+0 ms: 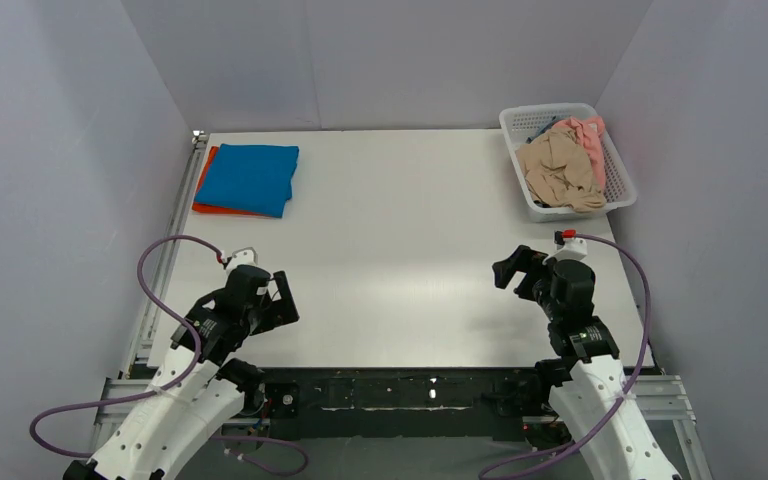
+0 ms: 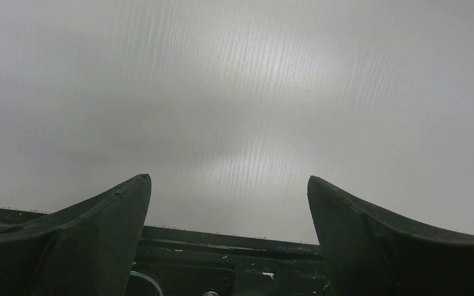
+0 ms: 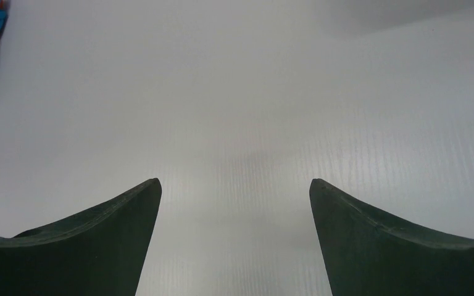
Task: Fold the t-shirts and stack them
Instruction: Grab crumpled tshirt from bin with the right arm
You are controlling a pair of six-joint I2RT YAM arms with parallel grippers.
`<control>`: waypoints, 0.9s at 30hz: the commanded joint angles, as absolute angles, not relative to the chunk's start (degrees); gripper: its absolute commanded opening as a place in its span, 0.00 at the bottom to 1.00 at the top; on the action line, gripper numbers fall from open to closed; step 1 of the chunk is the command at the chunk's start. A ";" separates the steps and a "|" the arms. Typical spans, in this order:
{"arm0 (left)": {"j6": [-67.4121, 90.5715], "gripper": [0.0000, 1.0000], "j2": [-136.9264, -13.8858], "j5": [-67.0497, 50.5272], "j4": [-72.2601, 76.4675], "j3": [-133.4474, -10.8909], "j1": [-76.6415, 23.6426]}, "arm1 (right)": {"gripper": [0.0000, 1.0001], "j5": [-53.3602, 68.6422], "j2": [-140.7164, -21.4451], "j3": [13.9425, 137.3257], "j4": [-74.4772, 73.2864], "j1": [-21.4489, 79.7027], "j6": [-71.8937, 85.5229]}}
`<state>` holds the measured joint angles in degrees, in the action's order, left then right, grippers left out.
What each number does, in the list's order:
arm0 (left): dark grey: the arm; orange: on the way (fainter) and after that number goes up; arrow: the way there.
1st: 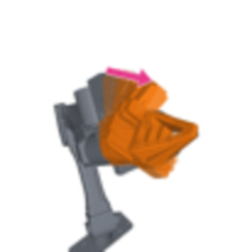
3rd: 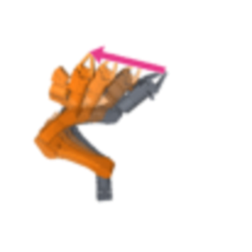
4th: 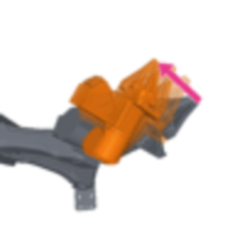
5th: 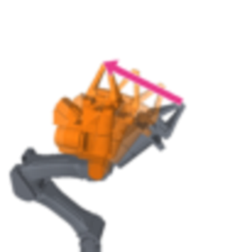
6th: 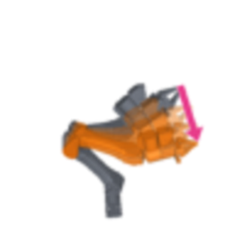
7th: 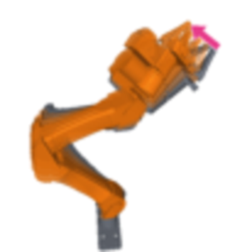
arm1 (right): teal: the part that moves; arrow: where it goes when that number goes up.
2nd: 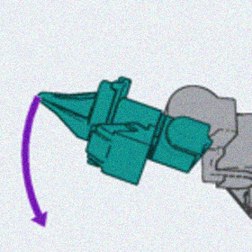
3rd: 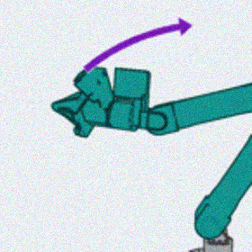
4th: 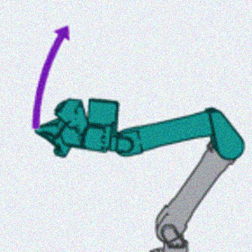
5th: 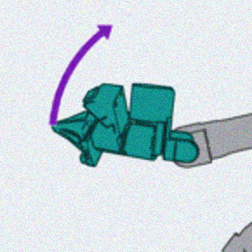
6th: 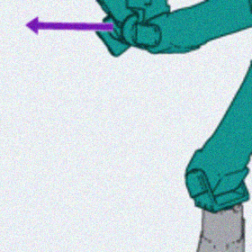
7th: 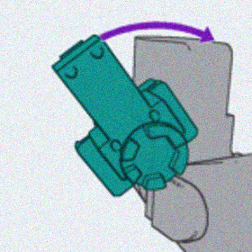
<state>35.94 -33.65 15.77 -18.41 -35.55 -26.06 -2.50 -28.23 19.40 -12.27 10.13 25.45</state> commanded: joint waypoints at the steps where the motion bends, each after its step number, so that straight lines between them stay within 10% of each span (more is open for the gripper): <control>1: 37.60 1.00 -34.69 19.47 -23.69 -36.22 -26.33 | 0.98 -4.91 -28.24 21.97 -10.68 9.93 24.79; 14: 38.83 1.00 -38.95 20.78 -23.06 -39.10 -26.32 | 0.98 -16.38 -43.68 40.24 -13.47 9.66 27.25; 27: 39.83 1.00 -43.85 20.00 -24.67 -40.18 -26.30 | 0.93 -7.66 -89.31 88.19 -37.66 -4.57 24.64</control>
